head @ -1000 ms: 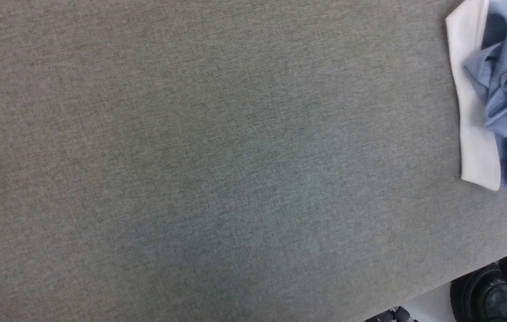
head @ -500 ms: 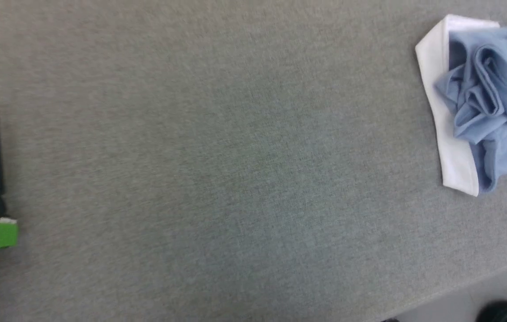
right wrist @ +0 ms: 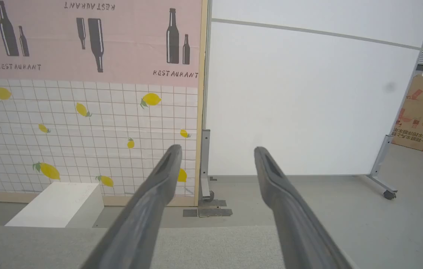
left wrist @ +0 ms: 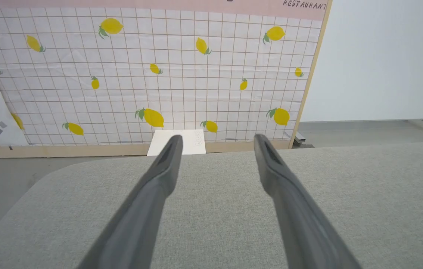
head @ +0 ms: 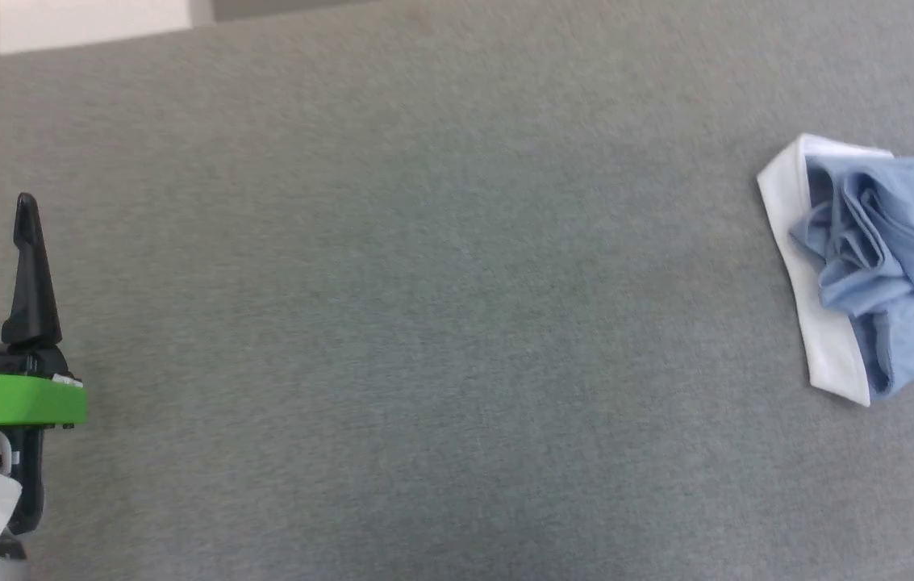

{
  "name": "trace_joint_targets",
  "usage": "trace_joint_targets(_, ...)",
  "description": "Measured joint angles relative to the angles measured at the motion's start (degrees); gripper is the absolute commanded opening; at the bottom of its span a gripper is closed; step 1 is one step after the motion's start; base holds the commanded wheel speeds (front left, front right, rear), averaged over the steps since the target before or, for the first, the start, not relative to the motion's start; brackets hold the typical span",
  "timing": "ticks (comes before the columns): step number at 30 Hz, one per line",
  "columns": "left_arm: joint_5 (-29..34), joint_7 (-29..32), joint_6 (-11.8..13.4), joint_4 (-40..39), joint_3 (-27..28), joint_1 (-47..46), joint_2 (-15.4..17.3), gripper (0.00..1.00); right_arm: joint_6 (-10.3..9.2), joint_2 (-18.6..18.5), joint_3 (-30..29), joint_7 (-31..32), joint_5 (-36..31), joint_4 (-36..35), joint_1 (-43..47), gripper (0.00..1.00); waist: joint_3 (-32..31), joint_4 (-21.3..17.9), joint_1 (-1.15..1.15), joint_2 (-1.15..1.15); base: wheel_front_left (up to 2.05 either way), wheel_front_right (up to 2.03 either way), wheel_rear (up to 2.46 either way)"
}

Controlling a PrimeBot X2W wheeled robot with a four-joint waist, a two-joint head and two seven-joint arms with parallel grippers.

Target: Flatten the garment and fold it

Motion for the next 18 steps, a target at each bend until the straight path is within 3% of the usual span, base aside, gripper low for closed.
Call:
trace_joint_targets(4, -1.14, -0.55, 1.40, 2.34, 0.21, -0.01, -3.05, 1.00, 0.00, 5.75, 1.33, -11.48, -2.21, 0.07, 6.96, 1.00, -6.42, 4.01, 0.00, 0.00, 0.00, 0.00, 0.00)
trace_joint_targets(18, -4.89, -0.20, 2.44, 5.13, -0.38, 0.34, -7.26, 1.00, -0.01, 8.34, 1.78, -22.03, -2.40, 3.59, 22.03, 1.00, -14.17, 9.78, 0.00, 0.00, 0.00, 0.00, 0.00)
